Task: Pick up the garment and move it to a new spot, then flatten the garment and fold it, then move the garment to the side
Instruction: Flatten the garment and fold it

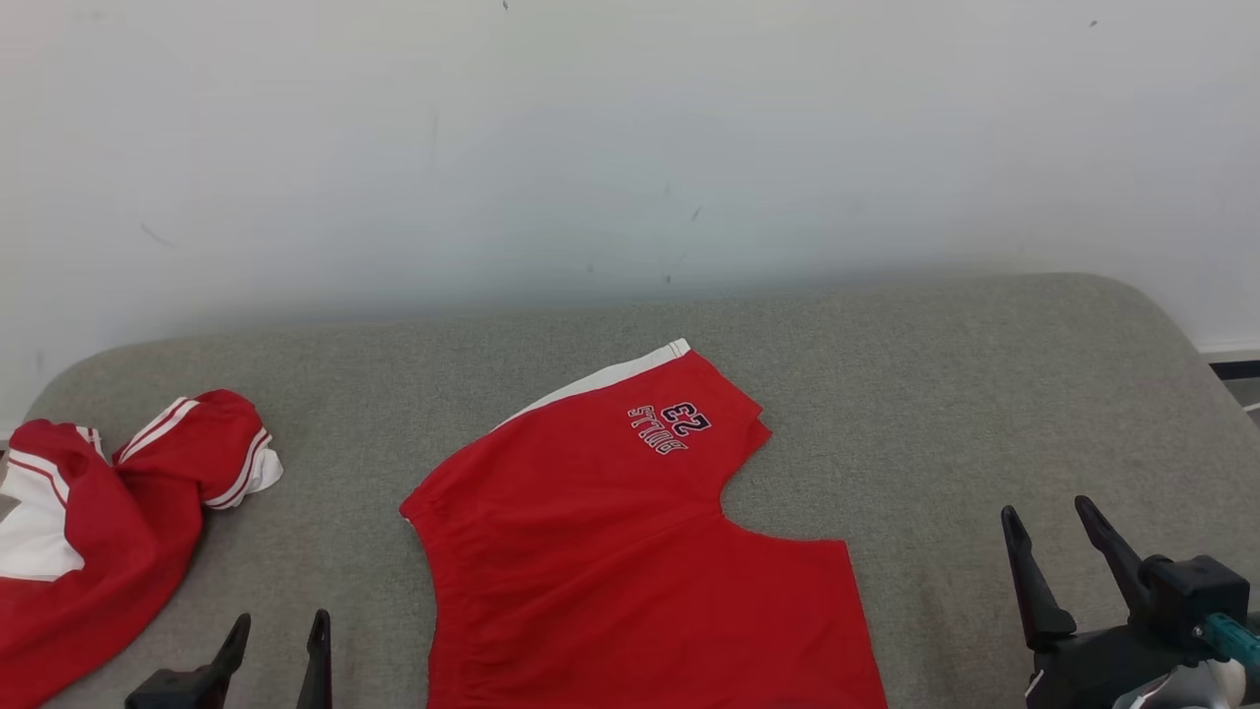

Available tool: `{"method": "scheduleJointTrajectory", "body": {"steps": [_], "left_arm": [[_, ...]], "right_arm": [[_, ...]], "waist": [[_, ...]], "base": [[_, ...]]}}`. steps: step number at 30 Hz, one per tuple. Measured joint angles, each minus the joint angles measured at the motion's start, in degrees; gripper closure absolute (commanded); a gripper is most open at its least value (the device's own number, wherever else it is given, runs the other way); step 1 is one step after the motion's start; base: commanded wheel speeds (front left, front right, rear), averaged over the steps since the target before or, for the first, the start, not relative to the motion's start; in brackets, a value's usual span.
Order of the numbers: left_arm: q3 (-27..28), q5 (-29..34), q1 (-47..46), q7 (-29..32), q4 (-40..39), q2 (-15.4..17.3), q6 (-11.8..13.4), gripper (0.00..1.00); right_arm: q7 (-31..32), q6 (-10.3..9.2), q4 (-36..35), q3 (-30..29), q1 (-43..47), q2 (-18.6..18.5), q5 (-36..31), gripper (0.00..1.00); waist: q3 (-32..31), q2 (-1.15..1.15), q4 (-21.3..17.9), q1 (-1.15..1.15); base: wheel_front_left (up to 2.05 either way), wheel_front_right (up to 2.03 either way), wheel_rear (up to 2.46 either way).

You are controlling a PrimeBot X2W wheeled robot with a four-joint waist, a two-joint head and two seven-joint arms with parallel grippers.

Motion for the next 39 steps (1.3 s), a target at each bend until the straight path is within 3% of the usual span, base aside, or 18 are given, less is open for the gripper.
{"method": "scheduleJointTrajectory", "body": {"steps": [3, 8, 18, 39], "left_arm": [[-1.1, 0.0, 1.0, 1.1, -1.2, 0.0, -0.1, 0.0], [-5.7, 0.2, 1.9, 3.9, -1.8, -0.6, -2.7, 0.0], [-7.8, -2.8, 4.6, 8.1, -1.9, -0.9, -6.2, 0.0], [-9.7, -4.4, -1.4, 13.7, 7.2, -2.5, -9.7, 0.0]], "right_arm": [[1.0, 0.12, -0.2, 0.4, 0.3, -0.1, 0.1, 0.0], [3.6, 2.21, -0.7, 1.8, 4.3, -1.2, 1.2, 0.0], [10.6, 5.14, -3.5, 5.4, 8.8, -1.6, 4.2, 0.0], [20.7, 6.11, 0.2, 10.6, 5.6, 0.8, 5.0, 0.0]], "waist": [[0.0, 0.0, 0.1, 0.0], [0.2, 0.0, 0.7, 0.0], [1.6, 0.0, 1.0, 0.0], [5.1, 0.0, 2.2, 0.0]], "base": [[0.0, 0.0, 0.0], [0.0, 0.0, 0.0], [0.0, 0.0, 0.0], [0.0, 0.0, 0.0]]}}
